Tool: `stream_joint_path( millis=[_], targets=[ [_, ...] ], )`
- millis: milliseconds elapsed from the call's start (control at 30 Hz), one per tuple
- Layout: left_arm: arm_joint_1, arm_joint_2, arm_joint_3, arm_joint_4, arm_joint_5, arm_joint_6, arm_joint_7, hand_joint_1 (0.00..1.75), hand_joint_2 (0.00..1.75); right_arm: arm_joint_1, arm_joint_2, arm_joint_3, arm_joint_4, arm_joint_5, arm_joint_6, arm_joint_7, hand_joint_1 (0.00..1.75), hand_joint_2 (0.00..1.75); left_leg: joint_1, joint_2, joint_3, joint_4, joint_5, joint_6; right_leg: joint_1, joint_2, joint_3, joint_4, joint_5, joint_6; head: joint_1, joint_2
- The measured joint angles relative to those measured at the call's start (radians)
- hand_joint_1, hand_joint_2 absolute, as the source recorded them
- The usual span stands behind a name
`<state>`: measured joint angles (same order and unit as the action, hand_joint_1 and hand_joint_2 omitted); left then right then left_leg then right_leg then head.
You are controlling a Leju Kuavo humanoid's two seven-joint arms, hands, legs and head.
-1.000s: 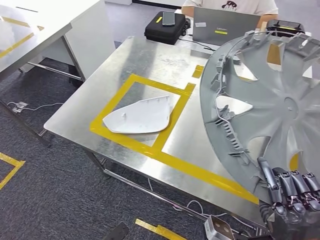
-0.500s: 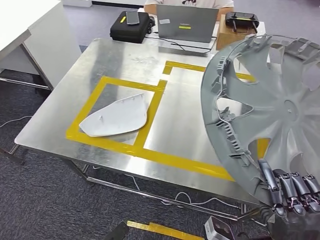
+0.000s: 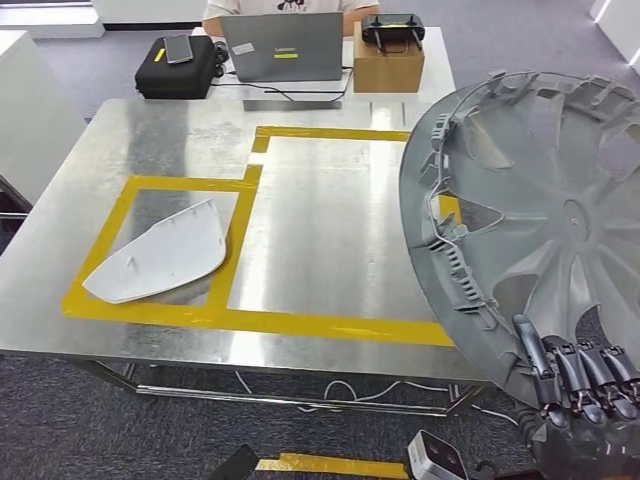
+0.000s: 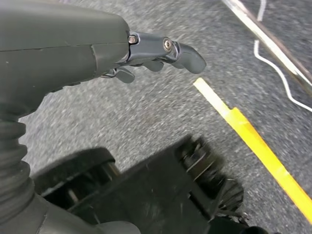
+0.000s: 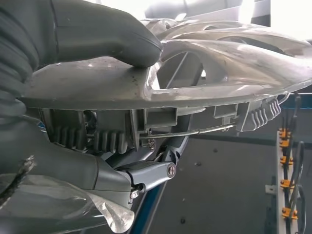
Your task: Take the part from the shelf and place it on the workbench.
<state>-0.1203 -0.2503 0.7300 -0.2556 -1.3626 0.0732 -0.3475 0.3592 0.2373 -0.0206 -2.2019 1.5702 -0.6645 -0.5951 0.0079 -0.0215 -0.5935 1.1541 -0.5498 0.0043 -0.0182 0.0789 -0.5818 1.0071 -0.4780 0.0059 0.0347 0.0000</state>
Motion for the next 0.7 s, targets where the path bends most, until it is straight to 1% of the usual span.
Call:
stream_joint_path(
  millis=[33, 67, 100, 133, 167, 200, 233, 300, 333, 367, 433, 533, 700],
  targets=[
    [0.0, 0.001, -0.001, 0.0, 0.0, 0.0, 0.0, 0.0, 1.75, 0.0, 0.0, 0.0, 0.0, 0.0, 0.0, 0.0, 1.75, 1.75, 0.0, -0.022, 0.025, -0.062, 0.03, 0.009, 0.002, 0.011, 0.0, 0.001, 0.001, 0.002, 0.001, 0.0],
    [-0.001, 0.001, -0.001, 0.0, 0.0, 0.0, 0.0, 0.0, 1.75, -0.001, 0.0, 0.0, 0.001, 0.0, 0.0, 0.0, 1.75, 1.75, -0.001, -0.042, 0.044, -0.109, 0.045, 0.015, 0.001, 0.022, -0.003, 0.002, 0.002, 0.006, 0.0, 0.0],
    [-0.001, 0.002, -0.001, 0.0, 0.0, 0.0, 0.0, 0.0, 1.75, -0.001, 0.0, 0.0, 0.001, 0.0, 0.0, 0.001, 1.75, 1.75, -0.002, -0.054, 0.052, -0.132, 0.048, 0.019, -0.001, 0.03, -0.007, 0.003, 0.004, 0.011, -0.001, 0.0],
    [-0.002, 0.002, -0.002, 0.0, 0.001, 0.0, 0.0, 0.0, 1.75, -0.001, 0.0, 0.0, 0.001, 0.0, 0.0, 0.003, 1.75, 1.75, -0.003, -0.055, 0.053, -0.138, 0.045, 0.02, -0.002, 0.037, -0.011, 0.002, 0.007, 0.017, -0.003, 0.0],
    [-0.003, 0.002, -0.002, 0.0, 0.005, 0.002, 0.0, 0.0, 1.75, 0.0, 0.0, 0.0, 0.002, 0.0, 0.0, 0.009, 1.75, 1.75, -0.003, -0.049, 0.055, -0.146, 0.046, 0.021, -0.005, 0.045, -0.015, -0.001, 0.01, 0.025, -0.004, 0.0],
    [-0.004, 0.001, -0.004, 0.0, 0.011, 0.004, 0.0, 0.0, 1.75, 0.003, 0.0, 0.0, 0.002, 0.0, 0.0, 0.016, 1.75, 1.75, -0.002, -0.043, 0.056, -0.152, 0.051, 0.021, -0.005, 0.038, -0.018, -0.002, 0.01, 0.031, -0.004, 0.0],
    [-0.005, 0.001, -0.006, 0.0, 0.018, 0.006, 0.0, 0.0, 1.75, 0.006, -0.001, 0.001, 0.004, 0.0, 0.0, 0.024, 1.75, 1.75, -0.001, -0.04, 0.057, -0.158, 0.053, 0.014, -0.003, 0.026, -0.016, -0.007, 0.012, 0.03, 0.0, 0.0],
    [-0.004, -0.001, -0.011, 0.0, 0.035, 0.007, 0.003, 0.0, 1.75, 0.01, -0.002, 0.001, 0.013, 0.0, 0.0, 0.028, 1.75, 1.75, -0.002, -0.035, 0.058, -0.164, 0.054, 0.003, -0.001, -0.001, -0.013, -0.013, 0.016, 0.018, 0.005, 0.0],
    [-0.003, -0.001, -0.013, 0.0, 0.041, 0.006, 0.004, 0.0, 1.75, 0.011, -0.002, 0.0, 0.018, 0.0, 0.0, 0.022, 1.75, 1.75, -0.004, -0.034, 0.057, -0.163, 0.052, -0.001, -0.001, -0.004, -0.008, -0.019, 0.02, 0.012, 0.006, 0.0],
    [-0.003, -0.002, -0.015, 0.0, 0.047, 0.006, 0.006, 0.0, 1.75, 0.013, -0.002, -0.002, 0.023, 0.0, 0.0, 0.014, 1.75, 1.75, -0.006, -0.032, 0.057, -0.162, 0.052, 0.002, -0.002, -0.002, -0.008, -0.02, 0.022, 0.011, 0.005, 0.0],
    [-0.002, -0.001, -0.02, 0.0, 0.053, 0.006, 0.006, 0.0, 1.75, 0.016, -0.002, -0.009, 0.032, 0.0, 0.0, -0.008, 1.75, 1.75, -0.008, -0.031, 0.057, -0.161, 0.054, 0.007, -0.004, -0.002, -0.008, -0.024, 0.025, 0.017, 0.004, 0.0],
    [-0.001, -0.001, -0.027, 0.0, 0.059, 0.006, 0.007, 0.0, 1.75, 0.02, -0.002, -0.019, 0.046, 0.0, 0.0, -0.036, 1.75, 1.75, -0.011, -0.031, 0.056, -0.16, 0.056, 0.011, -0.007, -0.003, -0.008, -0.026, 0.028, 0.025, 0.004, 0.0],
    [0.0, 0.0, -0.03, 0.0, 0.063, 0.006, 0.009, 0.0, 1.75, 0.023, -0.002, -0.036, 0.062, 0.0, 0.0, -0.057, 1.75, 1.75, -0.011, -0.031, 0.056, -0.16, 0.055, 0.013, -0.008, -0.003, -0.009, -0.026, 0.028, 0.029, 0.003, 0.0]
  ],
)
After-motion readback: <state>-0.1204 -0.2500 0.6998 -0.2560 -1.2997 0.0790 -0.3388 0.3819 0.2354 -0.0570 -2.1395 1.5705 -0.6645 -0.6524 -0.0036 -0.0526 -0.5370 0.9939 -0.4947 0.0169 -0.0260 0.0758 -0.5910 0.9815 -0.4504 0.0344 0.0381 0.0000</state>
